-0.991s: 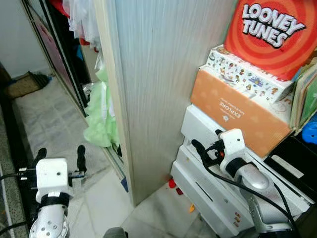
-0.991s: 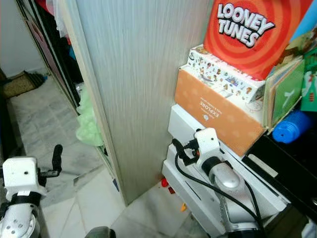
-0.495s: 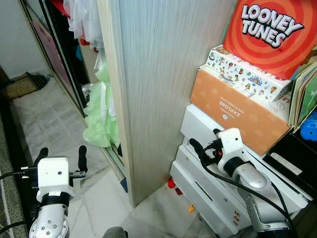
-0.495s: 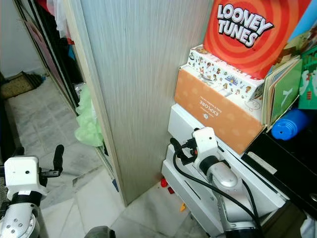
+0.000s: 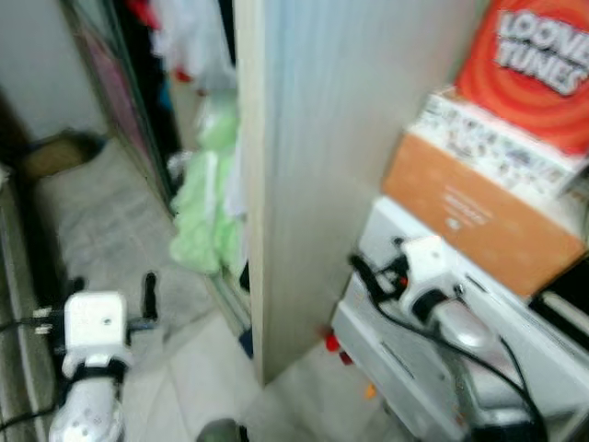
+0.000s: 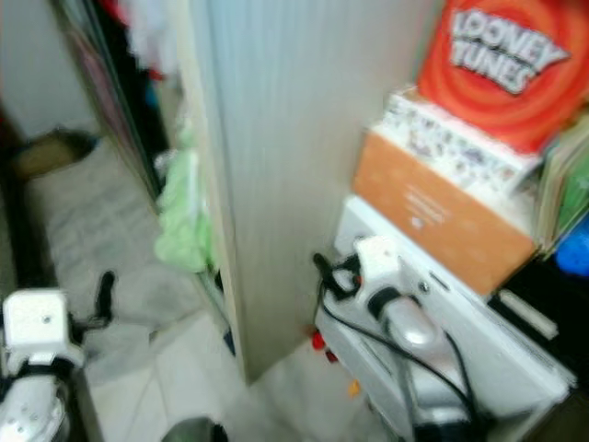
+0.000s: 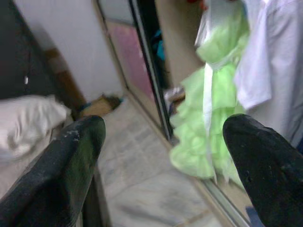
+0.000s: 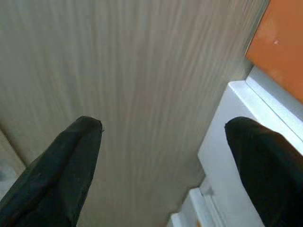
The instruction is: Clean up the room
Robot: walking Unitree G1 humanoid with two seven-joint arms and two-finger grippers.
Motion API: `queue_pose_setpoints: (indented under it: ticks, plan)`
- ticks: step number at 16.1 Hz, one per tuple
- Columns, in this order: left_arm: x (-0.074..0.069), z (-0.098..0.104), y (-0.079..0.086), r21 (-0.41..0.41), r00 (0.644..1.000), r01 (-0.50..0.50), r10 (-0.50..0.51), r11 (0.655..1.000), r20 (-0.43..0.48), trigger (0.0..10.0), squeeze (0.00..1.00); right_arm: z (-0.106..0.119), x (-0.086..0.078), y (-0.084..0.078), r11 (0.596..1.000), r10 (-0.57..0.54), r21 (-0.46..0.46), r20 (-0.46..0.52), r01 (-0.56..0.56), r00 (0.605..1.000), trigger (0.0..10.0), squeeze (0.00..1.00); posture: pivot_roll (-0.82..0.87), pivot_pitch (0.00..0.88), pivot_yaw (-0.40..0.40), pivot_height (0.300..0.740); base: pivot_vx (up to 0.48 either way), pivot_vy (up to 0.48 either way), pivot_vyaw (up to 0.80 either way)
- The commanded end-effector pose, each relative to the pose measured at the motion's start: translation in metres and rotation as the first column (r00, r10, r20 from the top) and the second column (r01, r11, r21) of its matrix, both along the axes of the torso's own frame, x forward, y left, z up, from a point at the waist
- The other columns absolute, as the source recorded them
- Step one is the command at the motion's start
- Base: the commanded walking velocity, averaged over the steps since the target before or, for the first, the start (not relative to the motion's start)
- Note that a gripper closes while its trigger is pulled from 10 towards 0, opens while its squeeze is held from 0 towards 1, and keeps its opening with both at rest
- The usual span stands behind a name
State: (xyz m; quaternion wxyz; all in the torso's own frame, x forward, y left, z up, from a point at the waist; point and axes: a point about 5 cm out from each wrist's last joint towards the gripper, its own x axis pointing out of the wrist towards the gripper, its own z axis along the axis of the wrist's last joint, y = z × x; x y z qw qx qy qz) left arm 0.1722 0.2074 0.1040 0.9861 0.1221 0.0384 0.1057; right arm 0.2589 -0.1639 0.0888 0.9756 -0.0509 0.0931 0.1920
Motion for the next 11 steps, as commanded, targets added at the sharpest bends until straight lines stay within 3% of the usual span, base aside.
queue_pose_setpoints:
  ticks: [1,9,11]
  plan:
    - [0.0002,0.0024,-0.0048,-0.008,1.000,0.021,-0.021,1.000,0.006,10.0,0.00,-0.0032,-0.0026,-0.0090,1.000,-0.024,-0.016,-0.020,0.024,1.000,10.0,0.00,0.00,0.000,-0.045,0.740,0.000,0.304,0.00]
    - [0.0022,0.0040,-0.0102,0.016,0.998,0.062,-0.062,0.998,0.009,10.0,0.00,-0.0031,-0.0030,-0.0107,0.998,-0.048,-0.051,-0.014,0.047,0.999,10.0,0.00,0.00,0.000,-0.043,0.740,0.000,0.000,0.00]
    - [0.0022,0.0039,-0.0108,0.019,0.998,0.066,-0.066,0.998,0.009,10.0,0.00,-0.0010,-0.0038,-0.0127,0.997,-0.053,-0.059,0.003,0.053,0.999,10.0,0.00,0.00,0.000,-0.042,0.740,0.000,0.000,0.80]
